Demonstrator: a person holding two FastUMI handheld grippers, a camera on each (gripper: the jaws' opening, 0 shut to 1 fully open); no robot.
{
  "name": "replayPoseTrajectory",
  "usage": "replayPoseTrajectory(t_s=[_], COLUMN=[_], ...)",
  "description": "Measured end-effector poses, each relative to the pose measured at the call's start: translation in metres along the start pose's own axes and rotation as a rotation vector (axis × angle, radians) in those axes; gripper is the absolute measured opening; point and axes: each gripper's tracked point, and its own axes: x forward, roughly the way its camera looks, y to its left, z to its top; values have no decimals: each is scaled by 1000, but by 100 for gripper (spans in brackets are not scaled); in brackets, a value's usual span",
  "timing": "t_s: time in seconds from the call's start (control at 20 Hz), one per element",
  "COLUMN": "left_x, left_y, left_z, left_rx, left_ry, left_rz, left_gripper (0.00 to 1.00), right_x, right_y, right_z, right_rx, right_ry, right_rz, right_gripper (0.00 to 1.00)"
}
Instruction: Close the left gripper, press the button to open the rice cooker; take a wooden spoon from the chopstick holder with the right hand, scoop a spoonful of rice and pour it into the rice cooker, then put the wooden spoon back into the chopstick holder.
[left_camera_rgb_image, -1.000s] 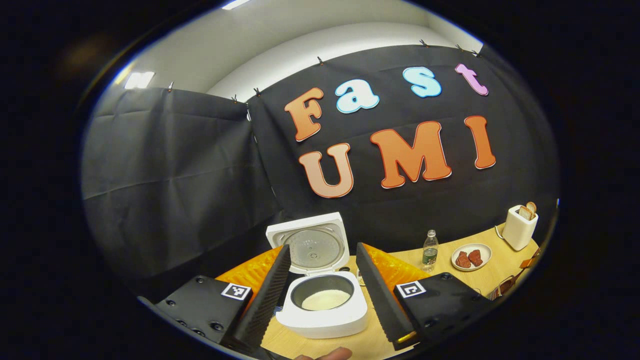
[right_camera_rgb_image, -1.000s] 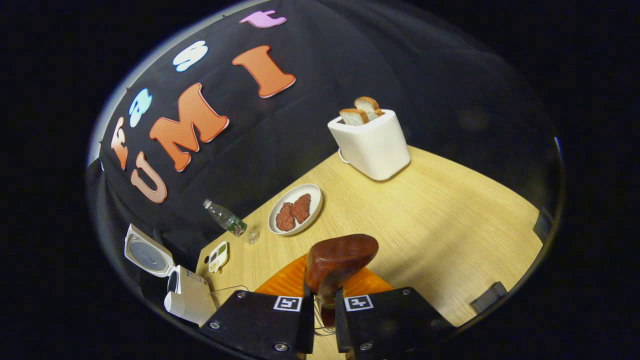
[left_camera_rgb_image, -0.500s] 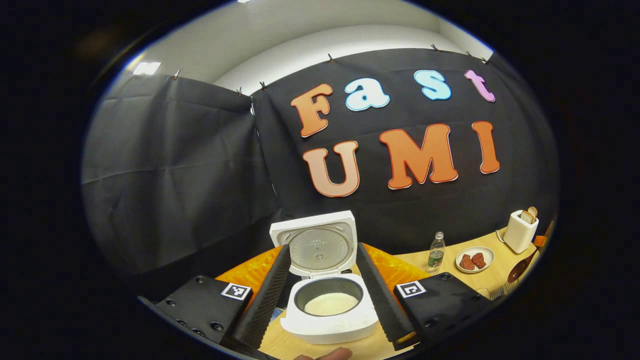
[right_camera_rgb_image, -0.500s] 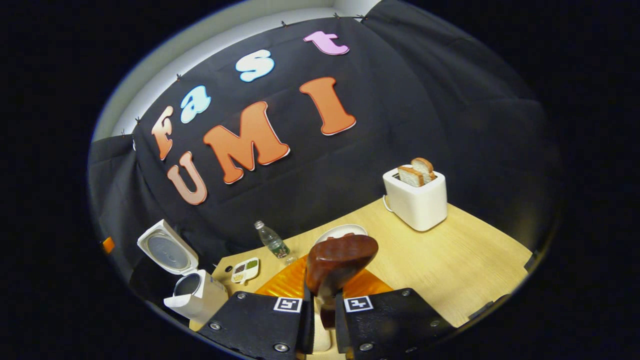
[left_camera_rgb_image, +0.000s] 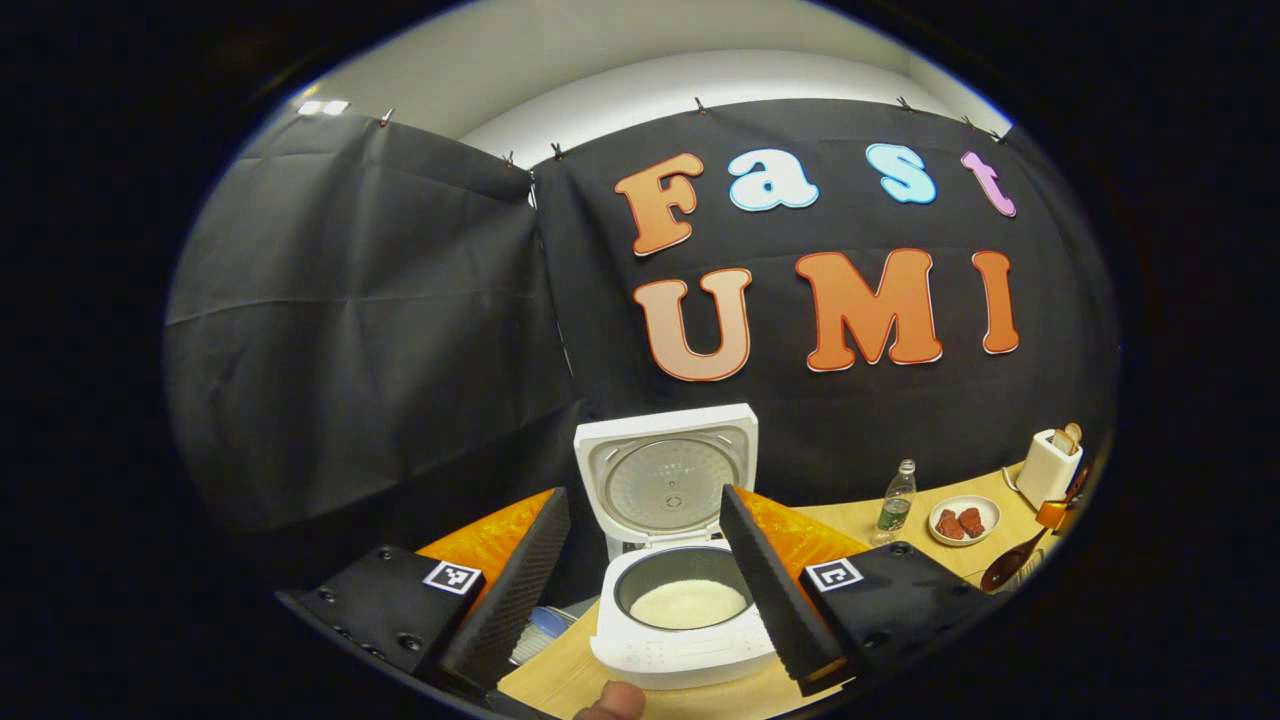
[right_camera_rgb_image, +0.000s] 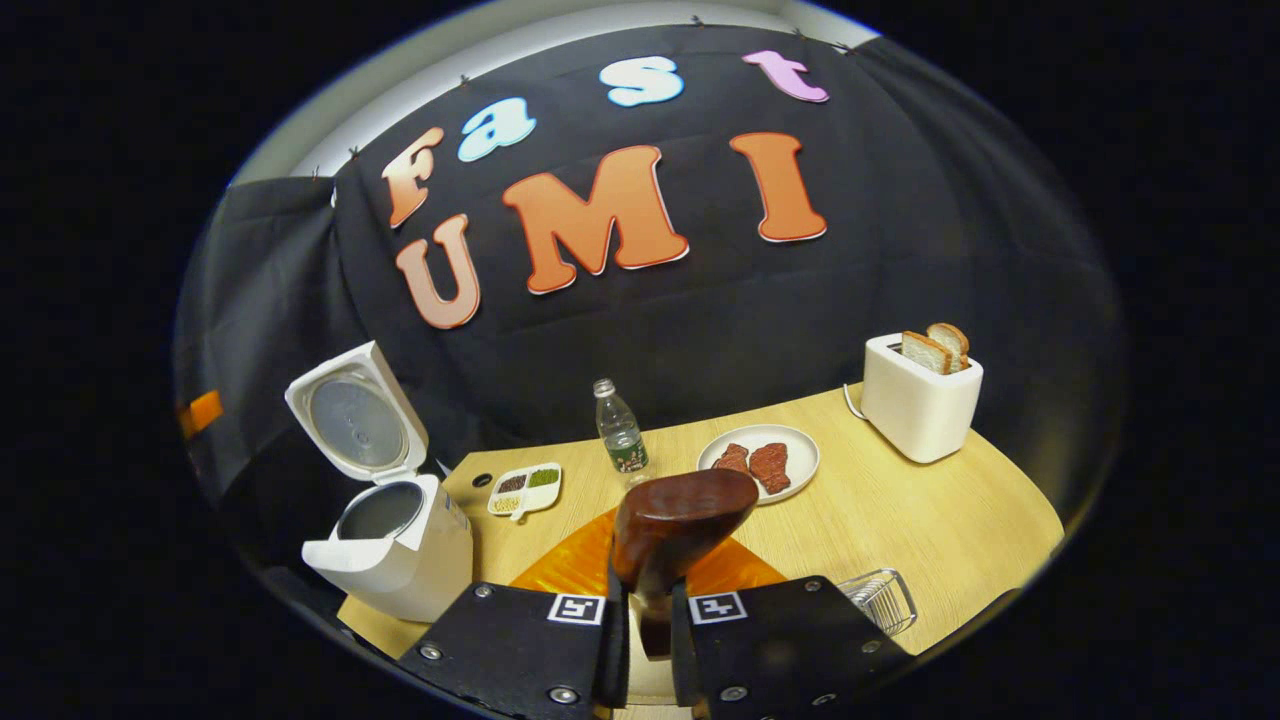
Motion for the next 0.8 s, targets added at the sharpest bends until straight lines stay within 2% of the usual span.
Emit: replayPoseTrajectory(t_s=[0.15,0.2,0.25,0.5,0.7,0.8], left_x=[4,3,4,7,8,9], left_y=[19,25,31,50,53,54], left_z=[-6,-10,-14,-21,-24,-25], left_rx=[5,1,-2,11,11,15], left_ry=[12,21,30,31,32,34], left_rz=[28,33,38,67,63,67], left_gripper=[100,100,100,100,100,100], right_x=[12,16,18,31,38,42], right_y=[9,8,9,6,10,8], right_z=[-16,-23,-29,-53,-78,-98], right_rx=[-120,-161,-206,-392,-463,-460], right_ry=[5,12,15,14,34,78], right_rz=[-33,-58,-73,-171,-203,-219], right_gripper=[17,12,17,17,17,17])
